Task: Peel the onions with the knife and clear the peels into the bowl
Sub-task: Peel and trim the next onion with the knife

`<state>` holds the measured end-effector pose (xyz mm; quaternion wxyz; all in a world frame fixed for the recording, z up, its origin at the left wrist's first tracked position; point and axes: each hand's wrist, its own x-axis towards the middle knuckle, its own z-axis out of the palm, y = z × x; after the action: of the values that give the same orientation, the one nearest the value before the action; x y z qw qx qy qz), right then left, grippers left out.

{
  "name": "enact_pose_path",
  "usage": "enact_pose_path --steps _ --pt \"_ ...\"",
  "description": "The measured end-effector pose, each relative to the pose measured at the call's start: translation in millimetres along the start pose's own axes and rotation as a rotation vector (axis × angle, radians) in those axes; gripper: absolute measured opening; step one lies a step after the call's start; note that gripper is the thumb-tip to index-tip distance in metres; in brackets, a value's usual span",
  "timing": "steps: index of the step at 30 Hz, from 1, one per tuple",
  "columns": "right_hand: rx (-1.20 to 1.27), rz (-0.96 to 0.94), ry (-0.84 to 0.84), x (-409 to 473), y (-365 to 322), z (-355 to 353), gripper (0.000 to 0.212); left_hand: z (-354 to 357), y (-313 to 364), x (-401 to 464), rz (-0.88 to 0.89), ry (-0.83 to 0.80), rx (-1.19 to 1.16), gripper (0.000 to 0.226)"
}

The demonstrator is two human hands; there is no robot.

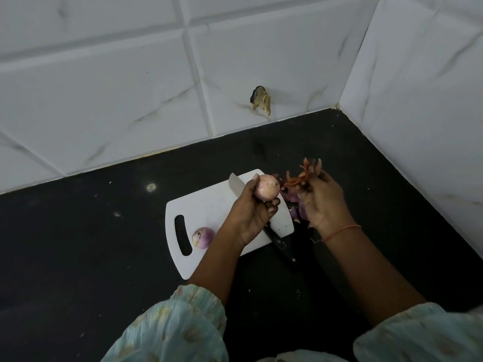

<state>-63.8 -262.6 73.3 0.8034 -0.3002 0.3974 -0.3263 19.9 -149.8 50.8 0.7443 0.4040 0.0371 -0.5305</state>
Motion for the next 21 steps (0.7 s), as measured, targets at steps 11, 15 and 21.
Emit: enact_pose_path --steps 11,15,21 --pt "-1.35 -0.381 0.074 17 -10 -29 0.056 -1 4 -2 0.013 0.048 0.032 0.043" --pt "-1.15 -0.714 -0.16 0 2 -25 0.06 7 5 -6 0.024 0.037 0.047 0.042" --pt "-0.901 -0.652 -0.647 -11 20 -14 0.062 17 8 -11 -0.013 0.1 0.068 0.06"
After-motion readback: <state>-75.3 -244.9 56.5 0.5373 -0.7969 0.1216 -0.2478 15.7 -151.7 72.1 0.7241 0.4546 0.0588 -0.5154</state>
